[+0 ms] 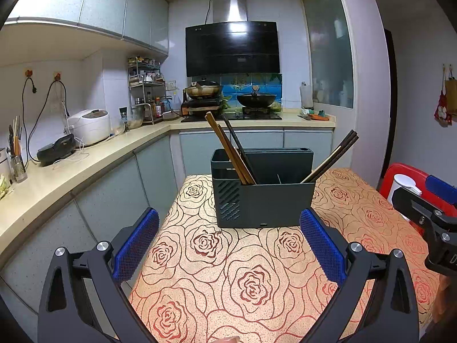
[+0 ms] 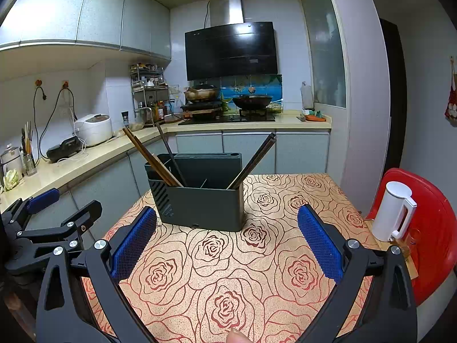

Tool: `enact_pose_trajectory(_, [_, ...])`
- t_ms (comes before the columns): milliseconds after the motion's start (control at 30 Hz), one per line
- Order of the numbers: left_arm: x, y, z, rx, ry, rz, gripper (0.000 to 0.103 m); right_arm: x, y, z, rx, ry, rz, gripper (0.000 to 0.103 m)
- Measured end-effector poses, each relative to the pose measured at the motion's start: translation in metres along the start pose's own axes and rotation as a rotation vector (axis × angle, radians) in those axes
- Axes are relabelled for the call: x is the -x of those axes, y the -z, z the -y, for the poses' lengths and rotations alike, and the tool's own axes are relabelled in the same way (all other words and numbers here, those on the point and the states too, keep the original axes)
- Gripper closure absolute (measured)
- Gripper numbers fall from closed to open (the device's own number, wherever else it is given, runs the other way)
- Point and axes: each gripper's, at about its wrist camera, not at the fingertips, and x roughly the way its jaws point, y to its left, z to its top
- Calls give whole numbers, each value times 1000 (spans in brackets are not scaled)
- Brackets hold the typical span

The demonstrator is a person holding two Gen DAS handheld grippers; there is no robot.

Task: Organize utensils

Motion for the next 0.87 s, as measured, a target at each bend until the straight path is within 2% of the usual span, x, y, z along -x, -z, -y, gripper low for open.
enact_pose_trajectory(200, [-1, -1, 1, -2, 11, -5, 7, 0, 0, 0, 0, 1, 0, 7])
enact_pose_trajectory(500, [6, -3, -6, 27, 0, 45, 7, -3, 3, 1, -6, 6, -11, 7])
enact_pose_trajectory(700, [-5, -4, -12, 47, -13, 4, 7, -6, 4, 3, -9, 7, -21, 7])
enact_pose_trajectory(867, [-7, -2, -12, 36, -20, 1, 7, -10, 6, 5, -13, 10, -33, 7])
